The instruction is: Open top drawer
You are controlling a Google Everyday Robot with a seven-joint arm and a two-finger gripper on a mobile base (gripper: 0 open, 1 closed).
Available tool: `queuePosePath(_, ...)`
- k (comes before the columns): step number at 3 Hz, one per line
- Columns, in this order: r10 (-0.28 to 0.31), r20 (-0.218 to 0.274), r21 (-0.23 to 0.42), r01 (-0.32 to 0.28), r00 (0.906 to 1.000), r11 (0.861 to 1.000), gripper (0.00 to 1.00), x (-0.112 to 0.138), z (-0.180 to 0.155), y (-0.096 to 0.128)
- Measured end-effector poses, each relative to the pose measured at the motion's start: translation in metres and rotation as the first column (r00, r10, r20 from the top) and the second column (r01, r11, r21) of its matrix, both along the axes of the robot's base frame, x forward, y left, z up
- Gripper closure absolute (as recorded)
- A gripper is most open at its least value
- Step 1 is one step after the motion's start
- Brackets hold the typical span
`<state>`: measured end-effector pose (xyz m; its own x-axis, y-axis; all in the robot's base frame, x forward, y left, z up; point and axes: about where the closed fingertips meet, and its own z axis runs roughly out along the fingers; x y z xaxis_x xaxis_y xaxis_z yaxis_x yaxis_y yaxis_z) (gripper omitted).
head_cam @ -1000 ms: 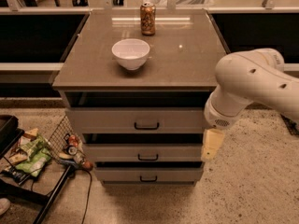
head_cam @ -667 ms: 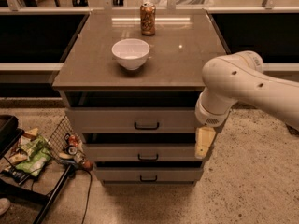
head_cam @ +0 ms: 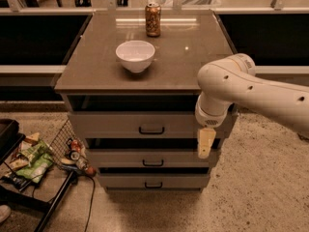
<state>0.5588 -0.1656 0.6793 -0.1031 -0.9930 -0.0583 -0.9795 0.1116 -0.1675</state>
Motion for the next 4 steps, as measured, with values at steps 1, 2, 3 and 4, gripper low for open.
queuePosePath(1,0.015,0.003,-0.008,-0.015,0.9999,1.0,0.02,0.013,-0.008,0.005)
queuePosePath(2,0.02,-0.012,-0.016,-0.02,0.9997,1.0,0.25,0.017,-0.015,0.009)
queuePosePath(3,-0.022,-0.055,-0.044,0.02,0.9982,0.999,0.56,0.006,-0.018,-0.003)
queuePosePath(4,-0.03,-0.057,-0.05,0.027,0.9979,0.998,0.79,0.004,-0.016,-0.005)
